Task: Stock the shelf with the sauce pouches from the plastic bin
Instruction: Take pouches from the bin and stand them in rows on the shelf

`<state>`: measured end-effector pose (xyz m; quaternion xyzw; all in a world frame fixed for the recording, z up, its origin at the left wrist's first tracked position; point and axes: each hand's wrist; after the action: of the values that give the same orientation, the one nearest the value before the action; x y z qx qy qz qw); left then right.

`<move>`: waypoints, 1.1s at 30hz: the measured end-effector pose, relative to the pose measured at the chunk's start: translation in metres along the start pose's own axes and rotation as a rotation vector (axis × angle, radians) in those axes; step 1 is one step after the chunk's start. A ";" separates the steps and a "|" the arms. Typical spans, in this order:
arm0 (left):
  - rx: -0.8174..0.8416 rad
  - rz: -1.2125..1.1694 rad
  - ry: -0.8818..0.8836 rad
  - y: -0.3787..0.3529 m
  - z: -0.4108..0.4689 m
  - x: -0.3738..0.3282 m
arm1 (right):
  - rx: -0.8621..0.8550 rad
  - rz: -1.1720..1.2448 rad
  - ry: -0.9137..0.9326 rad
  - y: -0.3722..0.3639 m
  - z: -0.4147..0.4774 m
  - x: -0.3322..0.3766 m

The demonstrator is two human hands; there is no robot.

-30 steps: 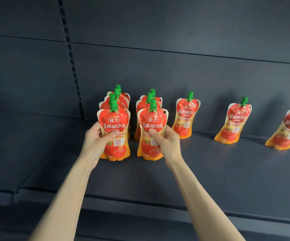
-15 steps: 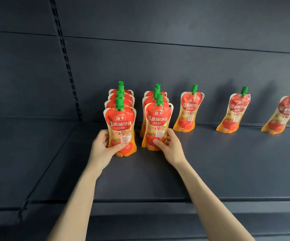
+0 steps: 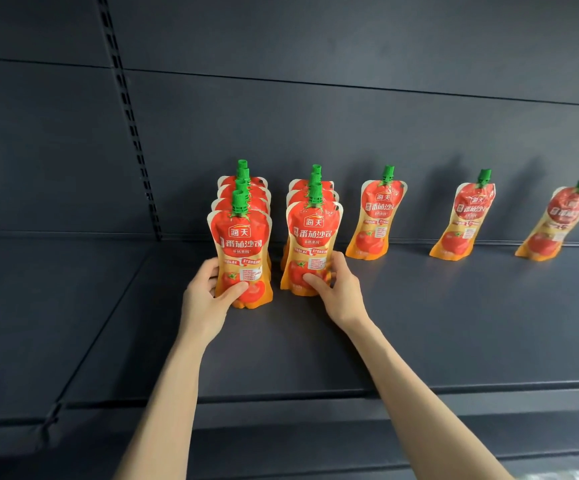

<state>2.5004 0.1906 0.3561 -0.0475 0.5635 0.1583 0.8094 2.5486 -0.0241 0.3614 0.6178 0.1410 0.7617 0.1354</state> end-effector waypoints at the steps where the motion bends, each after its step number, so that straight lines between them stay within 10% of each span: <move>1: -0.001 0.007 0.000 0.000 0.000 0.001 | 0.006 0.002 0.000 0.001 0.000 0.000; 33: -0.052 0.395 -0.205 -0.050 -0.062 -0.062 | -0.274 -0.166 0.038 0.088 -0.074 0.008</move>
<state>2.4406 0.1154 0.3863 0.0594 0.4722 0.3320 0.8144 2.4713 -0.1057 0.3878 0.5652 0.0888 0.7715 0.2782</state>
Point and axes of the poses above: each hand's wrist, its own z-axis towards the middle knuckle, its own y-axis out of the back of the hand, x = y × z, and after that the axes turned 3 degrees about -y, right-handed
